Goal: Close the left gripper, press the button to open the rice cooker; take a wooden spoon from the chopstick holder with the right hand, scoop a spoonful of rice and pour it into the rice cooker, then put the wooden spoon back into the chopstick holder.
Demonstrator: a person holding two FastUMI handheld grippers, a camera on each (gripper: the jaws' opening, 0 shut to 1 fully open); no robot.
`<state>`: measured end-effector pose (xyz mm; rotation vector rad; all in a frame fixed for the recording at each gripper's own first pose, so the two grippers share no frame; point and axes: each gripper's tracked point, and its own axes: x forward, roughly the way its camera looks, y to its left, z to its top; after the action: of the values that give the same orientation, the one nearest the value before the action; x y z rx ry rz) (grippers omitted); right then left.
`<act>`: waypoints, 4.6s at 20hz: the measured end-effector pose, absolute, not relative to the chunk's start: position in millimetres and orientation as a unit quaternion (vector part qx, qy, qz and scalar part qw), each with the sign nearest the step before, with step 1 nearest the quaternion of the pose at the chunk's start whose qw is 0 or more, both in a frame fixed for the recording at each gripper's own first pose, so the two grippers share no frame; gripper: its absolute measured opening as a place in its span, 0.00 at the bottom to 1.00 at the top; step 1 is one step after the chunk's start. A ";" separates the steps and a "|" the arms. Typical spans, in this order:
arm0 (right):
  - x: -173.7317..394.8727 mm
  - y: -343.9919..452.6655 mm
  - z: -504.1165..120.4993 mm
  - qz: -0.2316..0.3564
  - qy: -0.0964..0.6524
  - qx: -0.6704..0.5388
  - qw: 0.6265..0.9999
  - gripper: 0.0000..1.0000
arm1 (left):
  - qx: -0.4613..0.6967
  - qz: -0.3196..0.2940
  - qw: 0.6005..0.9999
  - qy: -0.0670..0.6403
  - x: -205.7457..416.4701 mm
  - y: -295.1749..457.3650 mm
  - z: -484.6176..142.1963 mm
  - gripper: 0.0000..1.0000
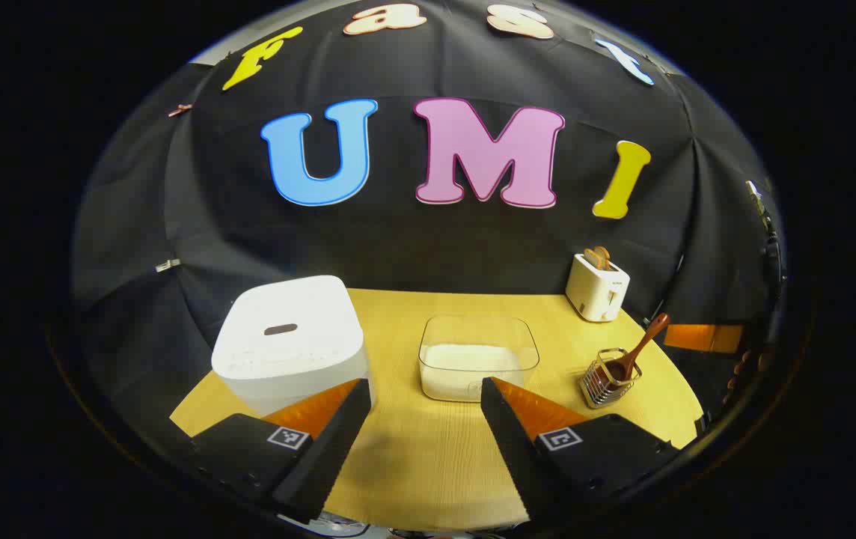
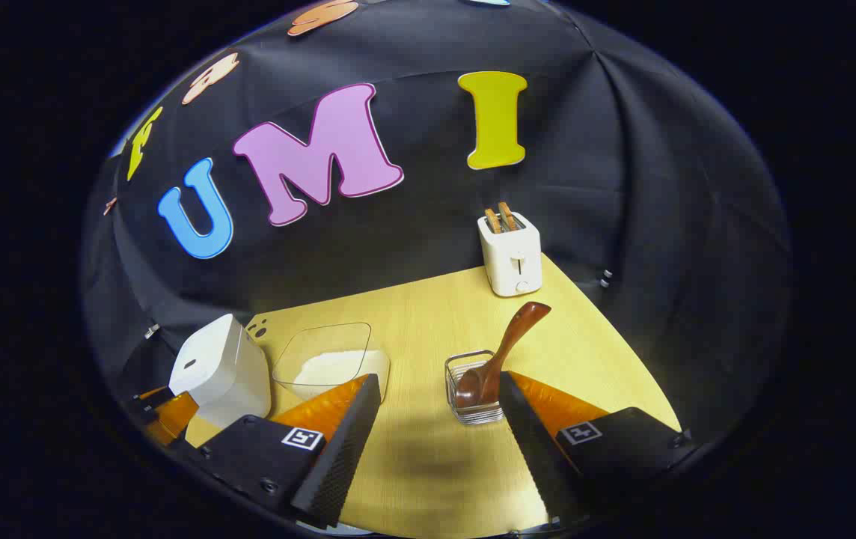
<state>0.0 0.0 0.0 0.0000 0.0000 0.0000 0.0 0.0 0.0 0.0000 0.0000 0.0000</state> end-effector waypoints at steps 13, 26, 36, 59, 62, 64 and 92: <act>-17.1 66.3 -4.4 -0.064 -0.032 0.013 0.997 0.98 | 0.032 -0.082 0.995 -0.051 16.1 44.1 38.2 0.92; 1.5 113.6 -14.7 -0.025 -0.007 -0.034 0.999 0.98 | -0.011 -0.001 0.999 -0.039 55.5 122.5 44.5 0.60; 8.0 124.1 -31.8 -0.002 0.035 -0.072 0.997 0.98 | -0.014 0.086 0.996 0.009 110.6 183.9 22.6 0.05; 20.5 118.6 -33.2 0.002 0.036 -0.067 0.997 0.99 | -0.016 0.131 0.986 0.098 151.1 200.3 -8.2 0.06; 18.4 112.4 -30.9 -0.002 0.030 -0.061 0.998 0.99 | -0.002 0.136 0.989 0.057 143.7 202.4 15.5 0.06; 17.6 107.0 -30.8 -0.008 0.029 -0.055 0.998 0.99 | 0.014 0.148 0.989 -0.007 134.4 207.6 56.5 0.06; 85.5 -51.5 21.1 -0.113 -0.017 0.028 0.993 0.99 | 0.006 -0.050 0.998 -0.040 57.0 38.9 61.4 0.98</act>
<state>85.5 -51.5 21.1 0.0554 -0.0345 -0.2271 57.0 38.9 61.4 0.0124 -0.0794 -0.0996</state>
